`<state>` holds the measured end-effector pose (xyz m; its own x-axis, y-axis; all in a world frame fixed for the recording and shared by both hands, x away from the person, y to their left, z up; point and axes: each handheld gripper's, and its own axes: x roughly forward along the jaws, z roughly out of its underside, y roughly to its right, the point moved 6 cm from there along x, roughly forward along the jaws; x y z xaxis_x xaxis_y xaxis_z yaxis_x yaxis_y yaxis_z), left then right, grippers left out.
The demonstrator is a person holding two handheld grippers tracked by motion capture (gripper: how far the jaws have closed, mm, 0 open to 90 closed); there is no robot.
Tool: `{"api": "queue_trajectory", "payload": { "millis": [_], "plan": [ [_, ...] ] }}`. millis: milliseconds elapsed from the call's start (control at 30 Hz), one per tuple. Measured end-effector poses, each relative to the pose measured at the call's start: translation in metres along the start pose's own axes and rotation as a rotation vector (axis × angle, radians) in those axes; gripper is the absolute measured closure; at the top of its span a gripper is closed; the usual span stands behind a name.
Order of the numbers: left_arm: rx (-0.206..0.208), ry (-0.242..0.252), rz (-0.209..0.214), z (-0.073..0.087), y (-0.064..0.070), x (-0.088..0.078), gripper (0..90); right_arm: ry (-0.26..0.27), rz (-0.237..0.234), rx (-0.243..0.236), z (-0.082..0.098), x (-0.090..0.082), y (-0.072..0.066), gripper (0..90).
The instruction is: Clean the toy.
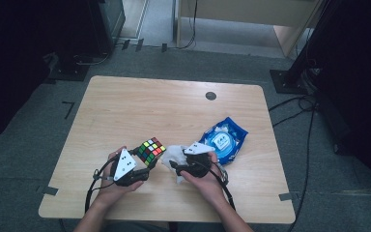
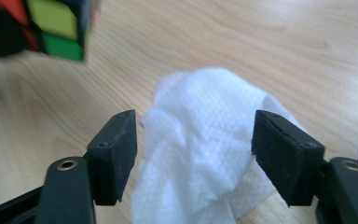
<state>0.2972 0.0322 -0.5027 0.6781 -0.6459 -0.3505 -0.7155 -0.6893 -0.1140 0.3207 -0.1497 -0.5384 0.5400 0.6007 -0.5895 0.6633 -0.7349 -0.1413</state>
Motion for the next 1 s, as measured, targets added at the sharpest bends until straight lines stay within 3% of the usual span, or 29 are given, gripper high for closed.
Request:
{"api": "queue_trajectory", "payload": {
  "millis": [100, 233, 400, 533, 667, 700, 767, 800, 867, 967, 1000],
  "plan": [
    [-0.011, 0.004, 0.002, -0.001, -0.001, -0.001, 34.0, -0.021, 0.038, -0.033, 0.009, 0.009, 0.001, 39.2],
    [-0.018, 0.002, 0.003, 0.0, -0.002, -0.001, 34.1, -0.036, 0.054, -0.042, 0.014, 0.013, 0.002, 46.6],
    [-0.021, -0.003, 0.006, 0.0, -0.003, -0.001, 34.0, -0.045, 0.114, -0.058, 0.017, 0.011, 0.007, 69.4],
    [-0.02, -0.01, 0.009, 0.002, -0.002, 0.0, 34.1, -0.037, 0.114, -0.057, 0.018, 0.006, 0.01, 85.7],
    [-0.018, -0.014, 0.015, 0.003, 0.0, 0.001, 34.0, 0.053, 0.093, -0.057, 0.004, -0.009, 0.007, 87.8],
    [-0.016, -0.015, 0.018, 0.003, 0.001, 0.001, 34.0, 0.129, 0.068, -0.061, -0.009, -0.022, 0.003, 87.8],
    [-0.011, -0.02, 0.027, 0.004, 0.004, 0.002, 34.1, 0.158, 0.055, -0.065, -0.014, -0.027, 0.0, 87.8],
    [-0.009, -0.018, 0.03, 0.004, 0.005, 0.003, 34.1, 0.218, 0.03, -0.078, -0.025, -0.039, -0.006, 87.8],
    [-0.006, -0.019, 0.045, 0.003, 0.009, 0.004, 34.1, 0.284, -0.024, -0.096, -0.037, -0.052, -0.016, 87.8],
    [0.008, -0.017, 0.069, 0.002, 0.017, 0.006, 34.1, 0.36, -0.104, -0.134, -0.051, -0.067, -0.037, 87.8],
    [0.012, -0.017, 0.074, 0.001, 0.02, 0.007, 34.1, 0.36, -0.104, -0.134, -0.051, -0.067, -0.037, 87.8]
  ]
}}
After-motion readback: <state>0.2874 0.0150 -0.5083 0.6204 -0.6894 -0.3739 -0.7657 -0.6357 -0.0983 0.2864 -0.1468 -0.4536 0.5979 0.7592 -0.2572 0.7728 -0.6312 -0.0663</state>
